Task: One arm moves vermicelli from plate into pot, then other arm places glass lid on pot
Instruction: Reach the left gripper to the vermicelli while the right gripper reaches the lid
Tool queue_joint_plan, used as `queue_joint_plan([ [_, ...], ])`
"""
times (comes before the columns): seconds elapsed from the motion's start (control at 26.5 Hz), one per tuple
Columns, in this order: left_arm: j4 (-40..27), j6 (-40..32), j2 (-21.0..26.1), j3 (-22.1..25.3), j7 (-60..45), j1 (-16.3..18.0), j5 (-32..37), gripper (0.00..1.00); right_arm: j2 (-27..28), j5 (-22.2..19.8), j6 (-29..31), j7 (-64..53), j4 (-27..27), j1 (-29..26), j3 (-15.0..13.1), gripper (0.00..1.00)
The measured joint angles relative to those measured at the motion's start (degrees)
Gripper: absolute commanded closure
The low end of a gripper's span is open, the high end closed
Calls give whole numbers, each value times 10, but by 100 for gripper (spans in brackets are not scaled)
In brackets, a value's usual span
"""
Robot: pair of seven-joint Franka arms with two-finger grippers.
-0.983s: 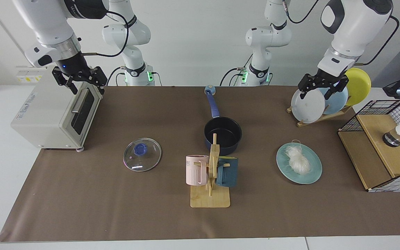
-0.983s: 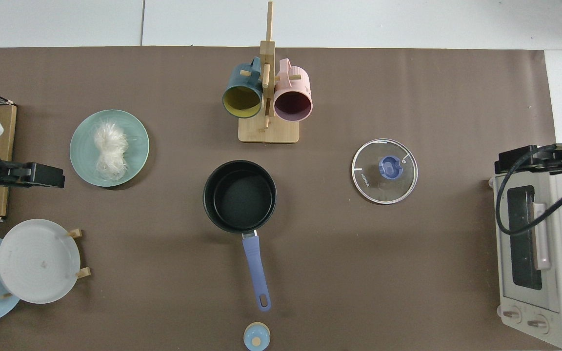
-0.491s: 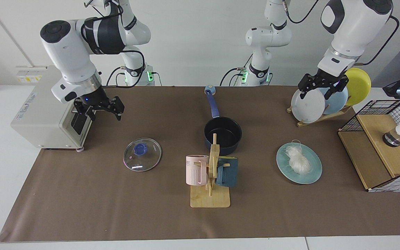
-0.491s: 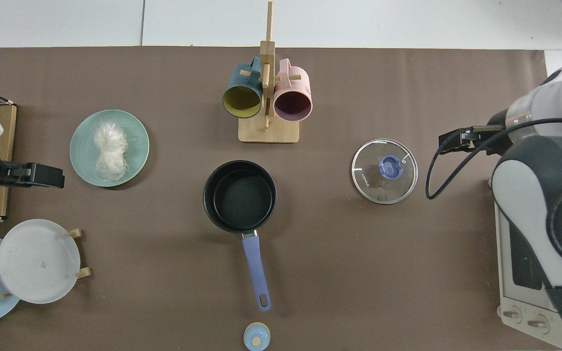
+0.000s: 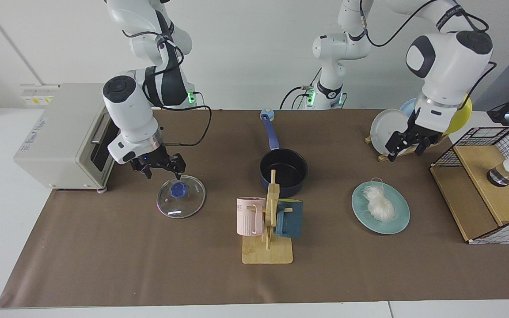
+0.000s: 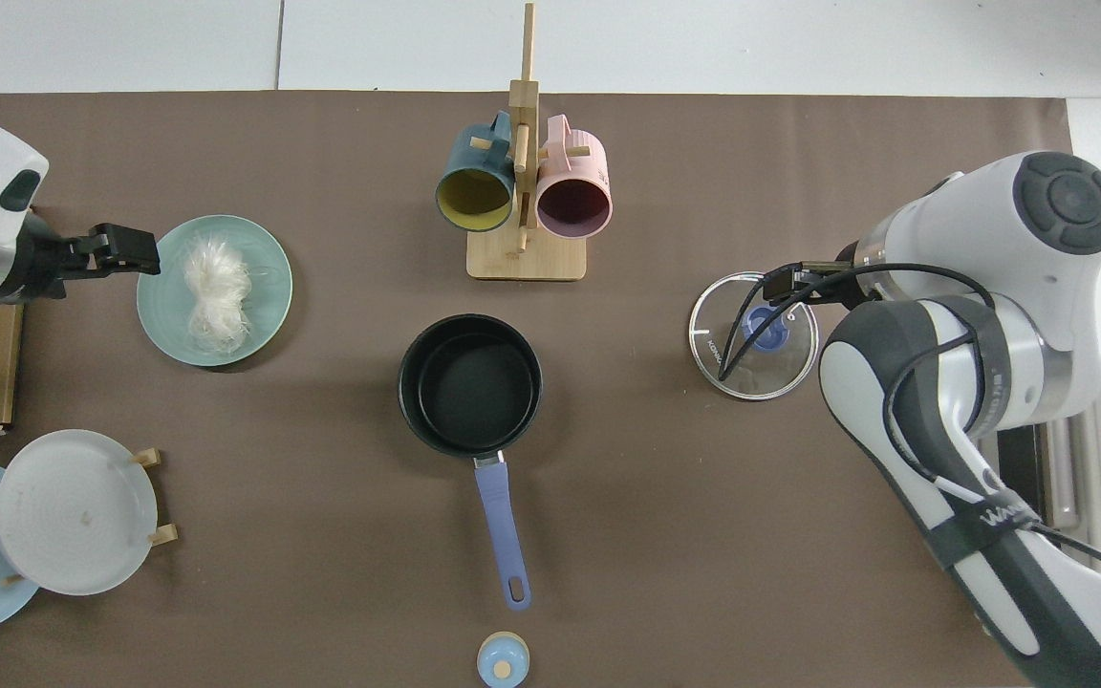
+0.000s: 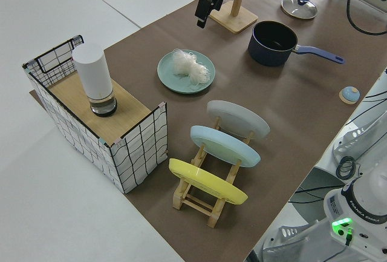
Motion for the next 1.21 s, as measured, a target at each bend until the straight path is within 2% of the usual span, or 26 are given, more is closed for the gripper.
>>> queue_joint_plan([
  [0.26, 15, 57, 80, 1, -60, 0, 0, 0, 8, 0, 51, 6, -60, 0, 2, 0],
  [0.68, 17, 153, 174, -1, -159, -1, 9, 0, 36, 0, 82, 6, -66, 7, 5, 0],
  [1.21, 8, 162, 210, -7, -163, -2, 34, 0, 71, 0, 120, 6, -66, 10, 5, 1],
])
